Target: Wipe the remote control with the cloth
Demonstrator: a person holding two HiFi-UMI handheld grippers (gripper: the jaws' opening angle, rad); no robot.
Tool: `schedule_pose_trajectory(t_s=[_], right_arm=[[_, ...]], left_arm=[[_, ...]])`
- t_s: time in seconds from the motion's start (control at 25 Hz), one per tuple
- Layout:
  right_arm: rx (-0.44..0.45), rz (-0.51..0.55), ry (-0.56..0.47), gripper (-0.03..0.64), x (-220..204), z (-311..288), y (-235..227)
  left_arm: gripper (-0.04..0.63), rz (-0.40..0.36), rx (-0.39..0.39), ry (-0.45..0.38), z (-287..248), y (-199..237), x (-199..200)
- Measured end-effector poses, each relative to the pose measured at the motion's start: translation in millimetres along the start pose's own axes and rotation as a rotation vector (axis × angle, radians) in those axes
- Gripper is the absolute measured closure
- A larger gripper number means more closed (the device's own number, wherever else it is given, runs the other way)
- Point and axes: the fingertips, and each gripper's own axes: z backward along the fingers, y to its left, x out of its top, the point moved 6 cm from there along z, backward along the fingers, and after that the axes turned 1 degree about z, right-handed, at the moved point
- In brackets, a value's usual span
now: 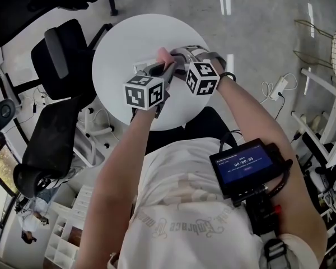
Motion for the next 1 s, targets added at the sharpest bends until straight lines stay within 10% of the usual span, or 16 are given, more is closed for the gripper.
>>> schedule_pose_trajectory(t_s=[0.4, 1.0], right_arm=[[0.005, -0.011, 0.001, 0.396, 2.5, -2.0, -1.3], [0.000, -0.021, 0.019, 0.399, -4.0, -0.1, -1.6]], left_arm=[[0.568, 0.025, 0.016, 0.048, -13.1, 5.2, -1.2], [0.569, 0.088, 0.264, 0.040, 32.1, 77.2, -14.6]])
